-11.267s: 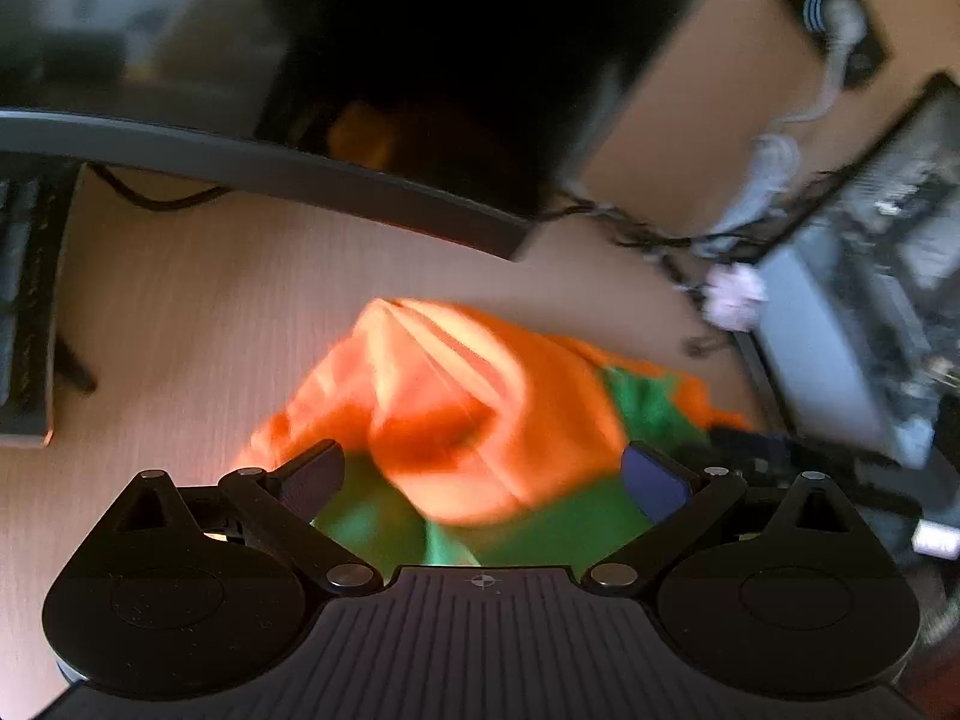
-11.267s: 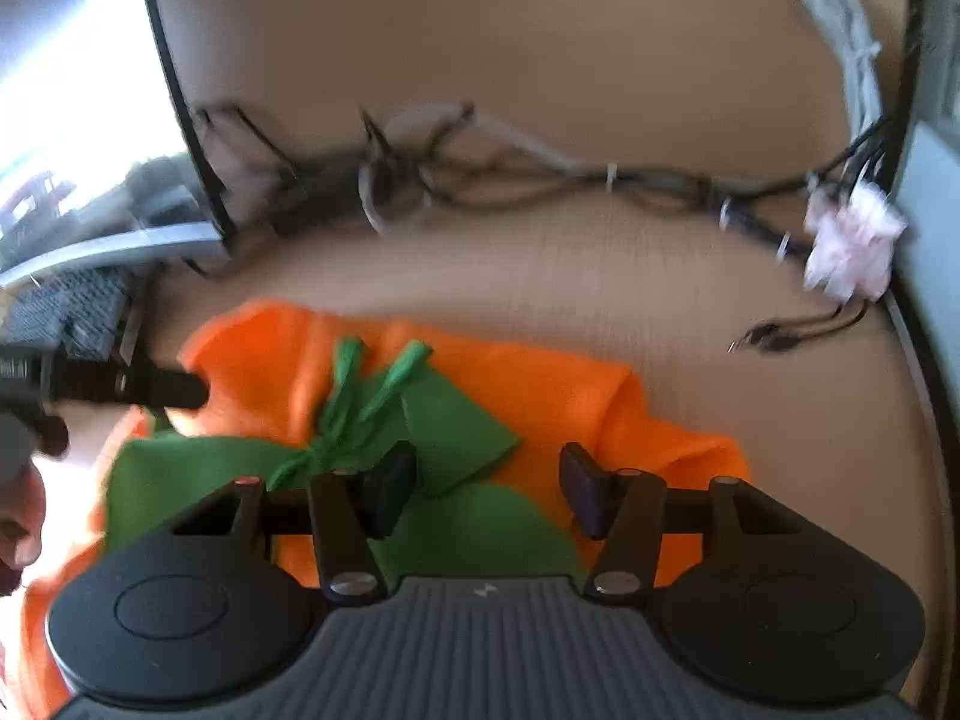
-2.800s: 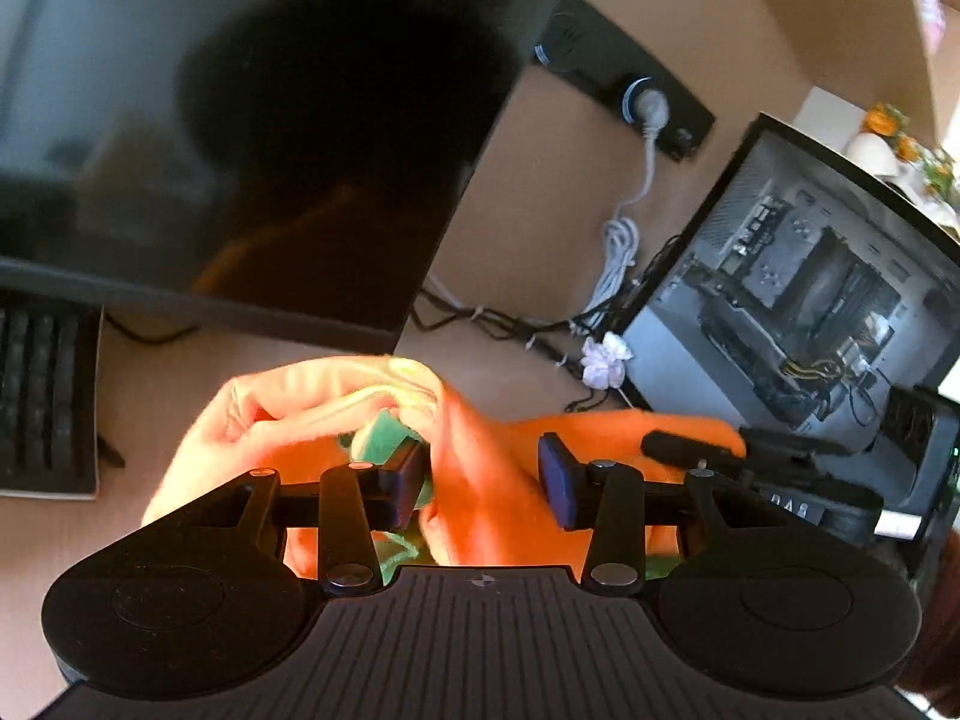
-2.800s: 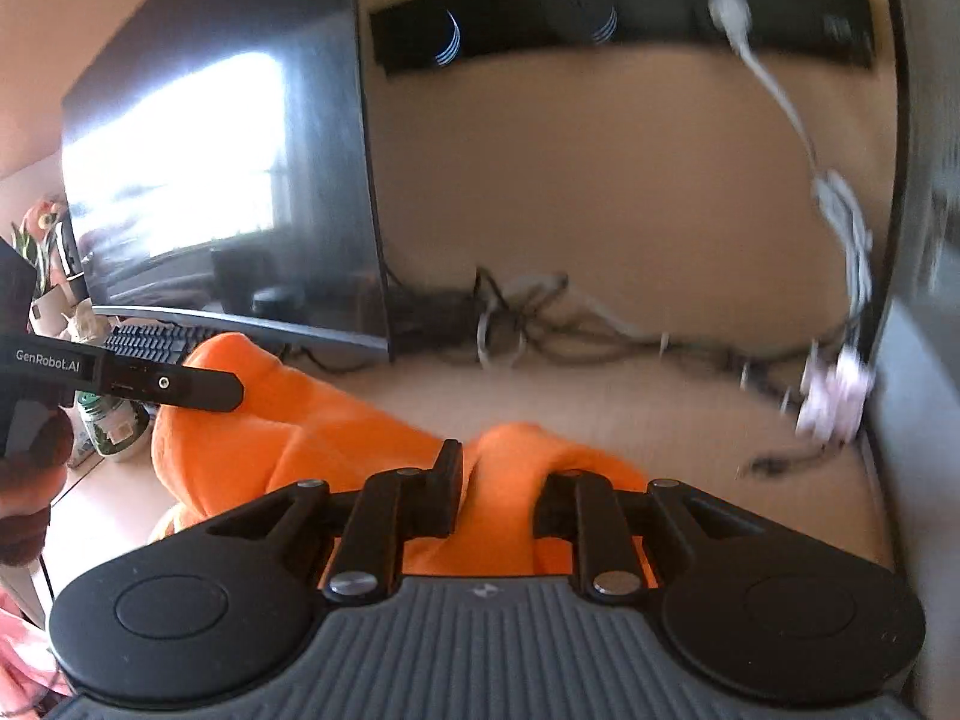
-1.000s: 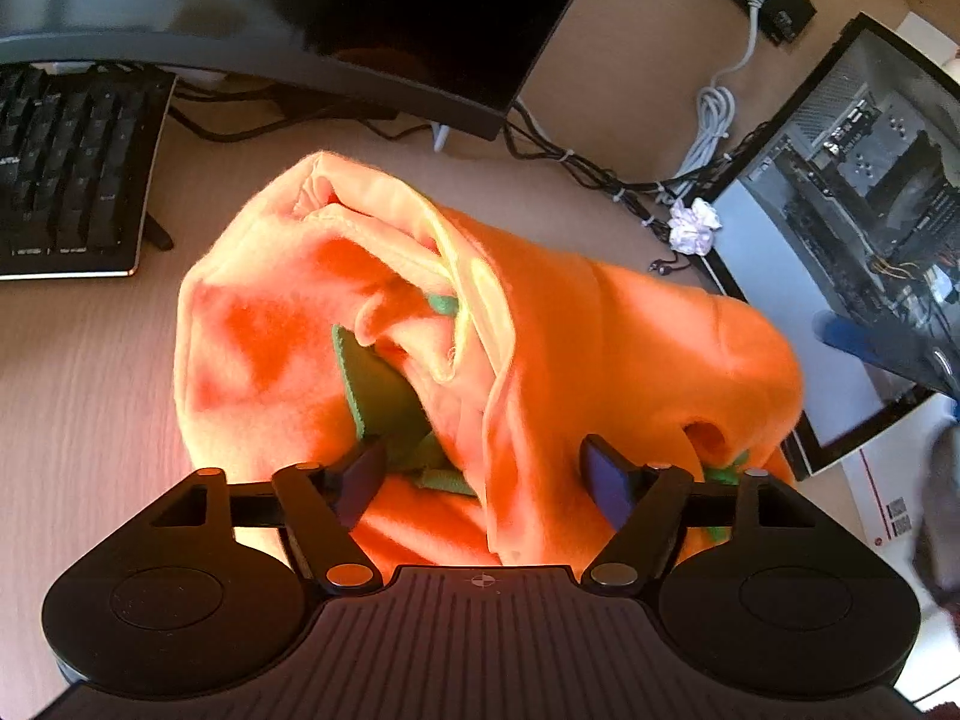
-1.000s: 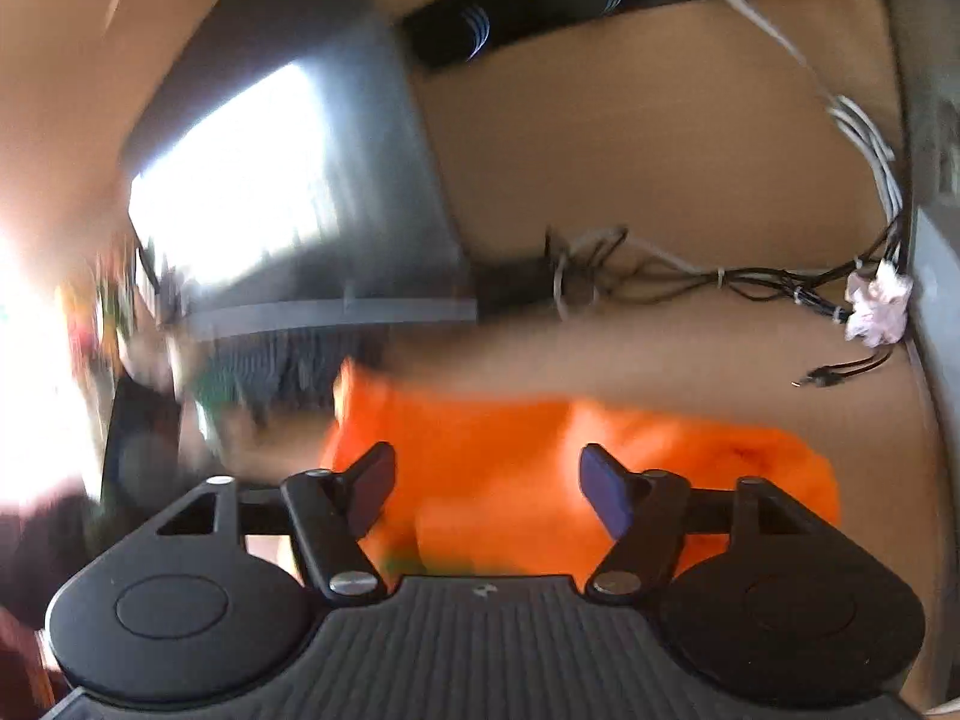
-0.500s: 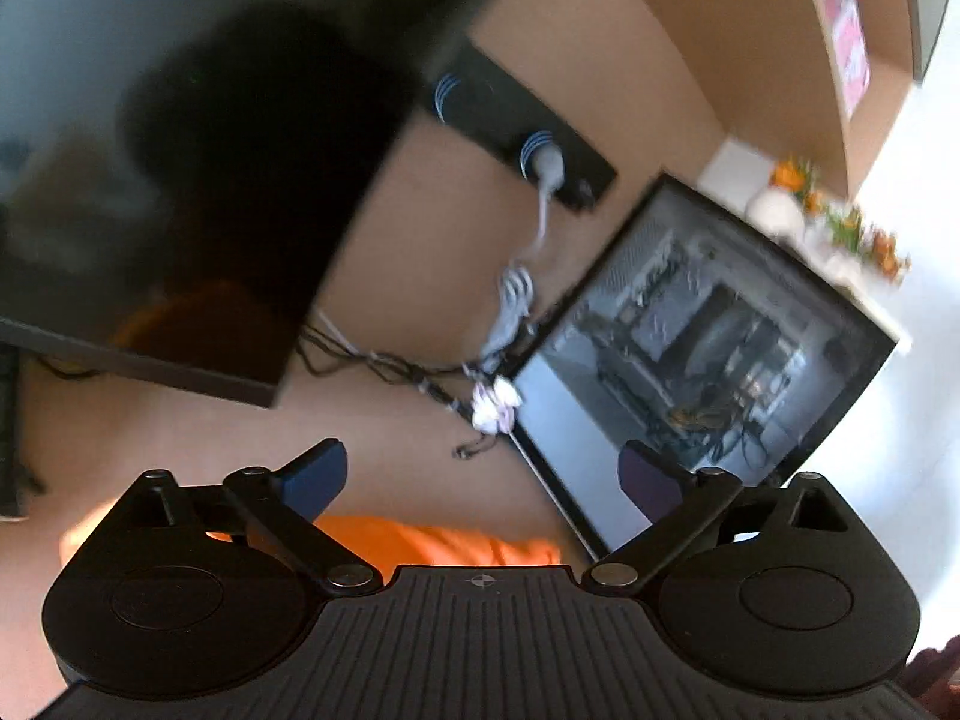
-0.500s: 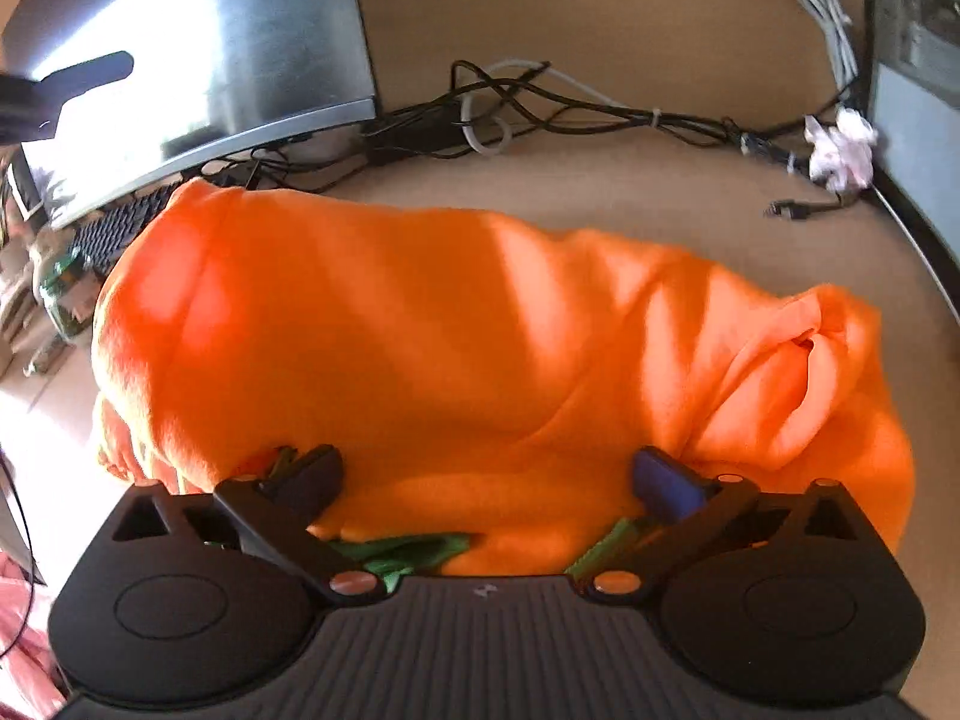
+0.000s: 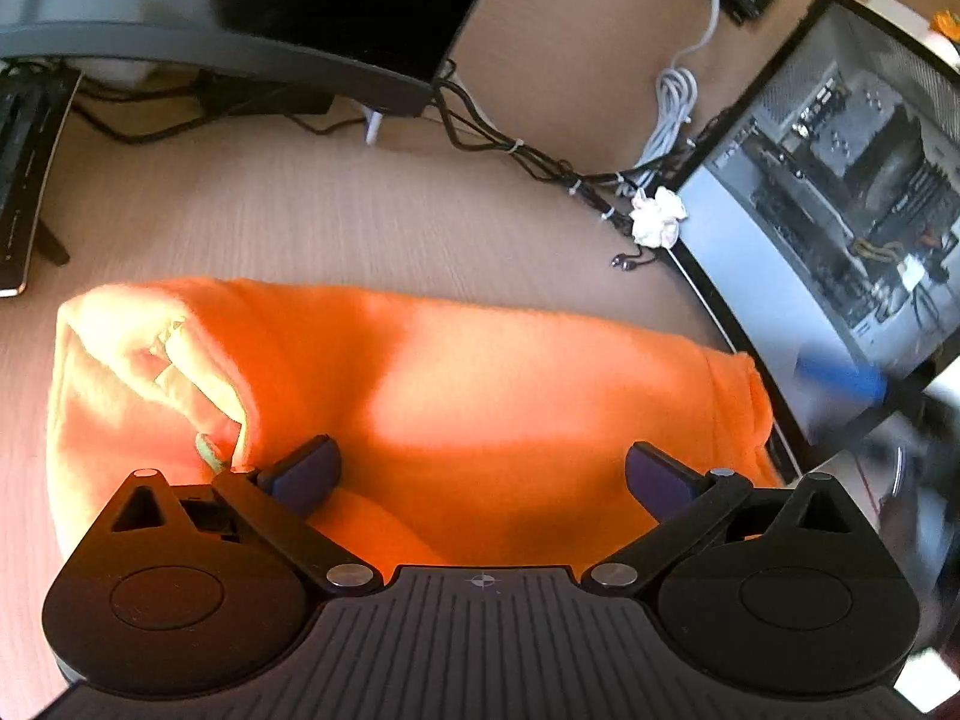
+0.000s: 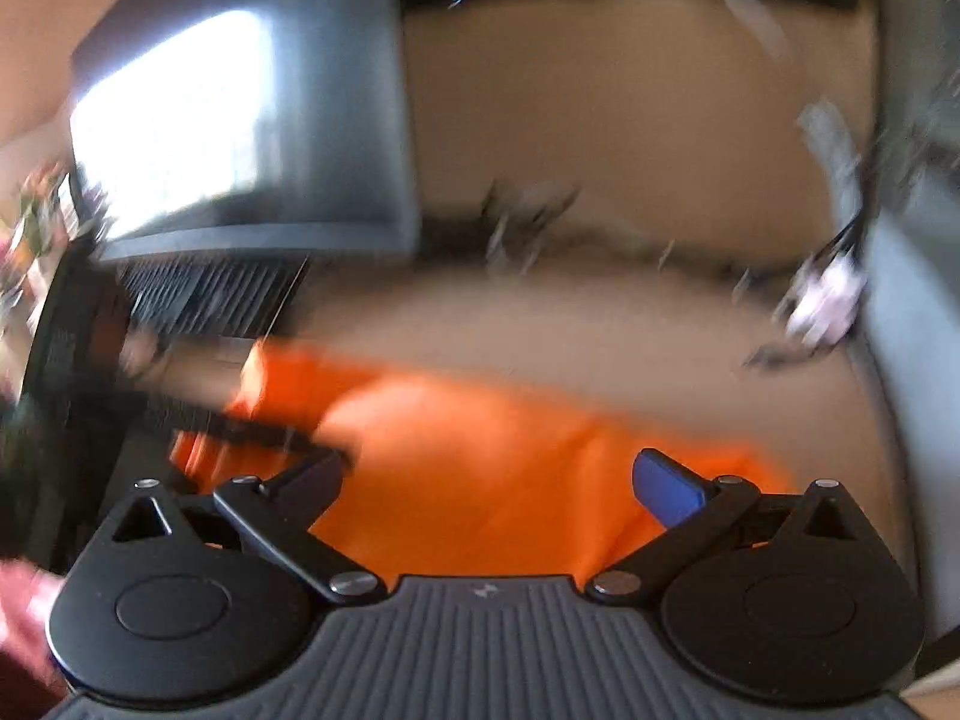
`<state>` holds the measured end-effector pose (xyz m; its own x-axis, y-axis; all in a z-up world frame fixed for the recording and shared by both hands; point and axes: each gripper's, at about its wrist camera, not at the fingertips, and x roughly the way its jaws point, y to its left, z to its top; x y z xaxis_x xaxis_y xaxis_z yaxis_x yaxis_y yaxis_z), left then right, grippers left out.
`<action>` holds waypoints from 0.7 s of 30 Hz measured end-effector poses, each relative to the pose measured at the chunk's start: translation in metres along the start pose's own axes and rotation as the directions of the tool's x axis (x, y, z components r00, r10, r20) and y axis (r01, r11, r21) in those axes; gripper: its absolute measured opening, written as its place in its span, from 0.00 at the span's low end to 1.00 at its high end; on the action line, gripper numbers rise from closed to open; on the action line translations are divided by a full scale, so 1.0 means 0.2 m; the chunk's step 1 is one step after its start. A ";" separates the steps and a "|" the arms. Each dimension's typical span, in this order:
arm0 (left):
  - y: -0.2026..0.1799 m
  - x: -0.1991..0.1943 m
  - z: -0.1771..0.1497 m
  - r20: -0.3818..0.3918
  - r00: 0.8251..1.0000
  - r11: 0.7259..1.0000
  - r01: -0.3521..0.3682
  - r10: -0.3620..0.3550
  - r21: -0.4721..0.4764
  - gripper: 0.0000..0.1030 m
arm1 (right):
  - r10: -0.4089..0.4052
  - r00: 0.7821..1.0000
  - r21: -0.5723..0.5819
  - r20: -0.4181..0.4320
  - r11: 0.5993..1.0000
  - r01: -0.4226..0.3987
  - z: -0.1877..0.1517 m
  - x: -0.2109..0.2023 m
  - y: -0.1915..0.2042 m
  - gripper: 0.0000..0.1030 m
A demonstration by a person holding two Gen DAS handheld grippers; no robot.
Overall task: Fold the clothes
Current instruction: 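Release the costume with both grippers and smooth the folded bundle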
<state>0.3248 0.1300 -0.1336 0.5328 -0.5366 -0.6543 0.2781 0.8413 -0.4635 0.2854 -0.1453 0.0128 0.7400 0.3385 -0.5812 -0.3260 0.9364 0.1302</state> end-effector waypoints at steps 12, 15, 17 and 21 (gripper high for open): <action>-0.01 -0.40 0.03 0.018 0.946 0.933 0.324 -0.325 -0.155 1.00 | -0.249 0.950 0.032 -0.187 0.965 0.259 -0.14 0.38 -0.15 1.00; 0.02 -0.32 -0.08 -0.078 0.959 0.952 0.256 -0.272 -0.171 1.00 | -0.237 0.957 0.091 -0.168 0.963 0.254 -0.11 0.29 -0.15 1.00; 0.06 -0.26 -0.11 -0.096 0.960 0.951 0.242 -0.264 -0.194 1.00 | -0.210 0.971 0.148 -0.117 0.963 0.226 -0.09 0.17 -0.14 1.00; 0.16 -0.13 -0.12 -0.088 0.950 0.928 0.268 -0.299 -0.257 1.00 | -0.166 0.981 0.143 -0.104 0.973 0.180 -0.19 0.08 -0.06 1.00</action>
<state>0.3006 0.1689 -0.1452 0.3527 -0.7670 -0.5360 0.1952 0.6205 -0.7595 0.2795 -0.1550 -0.0291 0.7187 0.1667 -0.6750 -0.0999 0.9855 0.1370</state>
